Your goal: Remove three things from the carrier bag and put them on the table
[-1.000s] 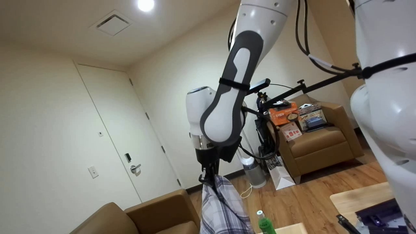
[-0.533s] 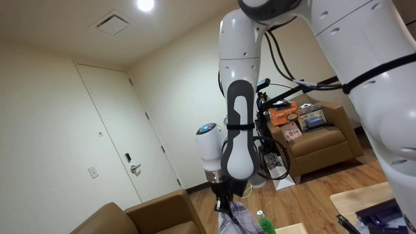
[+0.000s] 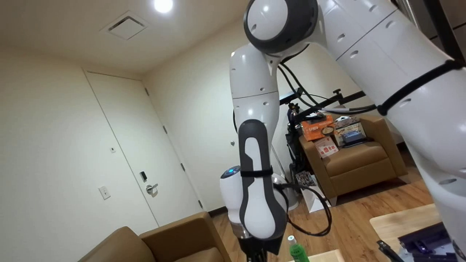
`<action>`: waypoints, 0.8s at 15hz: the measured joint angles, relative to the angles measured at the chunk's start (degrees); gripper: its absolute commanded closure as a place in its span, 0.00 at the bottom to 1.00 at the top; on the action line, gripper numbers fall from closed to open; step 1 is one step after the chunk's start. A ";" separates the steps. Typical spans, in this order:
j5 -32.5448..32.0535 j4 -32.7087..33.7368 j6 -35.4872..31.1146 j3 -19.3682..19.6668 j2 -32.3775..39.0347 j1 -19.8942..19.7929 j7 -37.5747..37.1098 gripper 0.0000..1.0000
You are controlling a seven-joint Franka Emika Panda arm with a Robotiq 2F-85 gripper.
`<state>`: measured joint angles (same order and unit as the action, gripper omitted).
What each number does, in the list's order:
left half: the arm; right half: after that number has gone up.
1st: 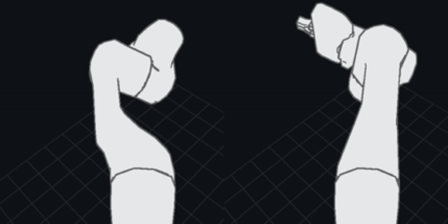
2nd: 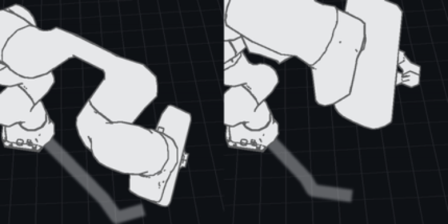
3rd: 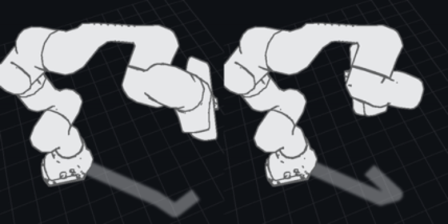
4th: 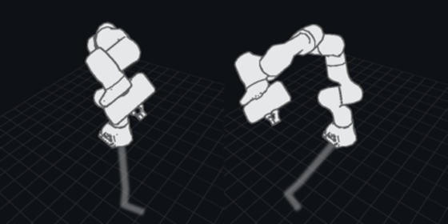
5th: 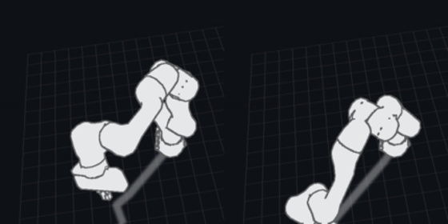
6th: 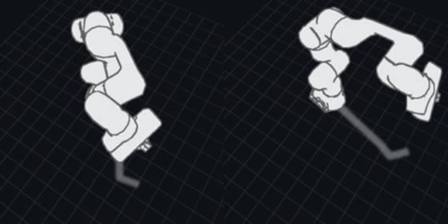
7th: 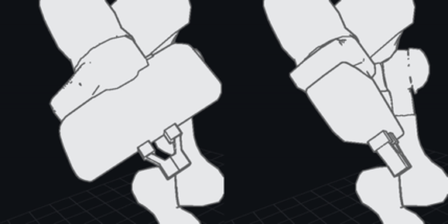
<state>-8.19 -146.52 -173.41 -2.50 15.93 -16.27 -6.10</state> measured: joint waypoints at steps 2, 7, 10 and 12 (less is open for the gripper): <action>3.40 -0.01 0.00 -5.52 0.55 -3.47 3.38 0.97; 0.38 0.77 1.67 2.49 0.75 3.03 4.04 0.99; -5.90 3.03 3.78 12.54 4.60 12.40 3.90 0.99; -6.23 5.35 4.52 13.60 9.88 14.58 4.05 0.97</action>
<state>-14.42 -141.18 -168.89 11.10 25.80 -1.69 -2.05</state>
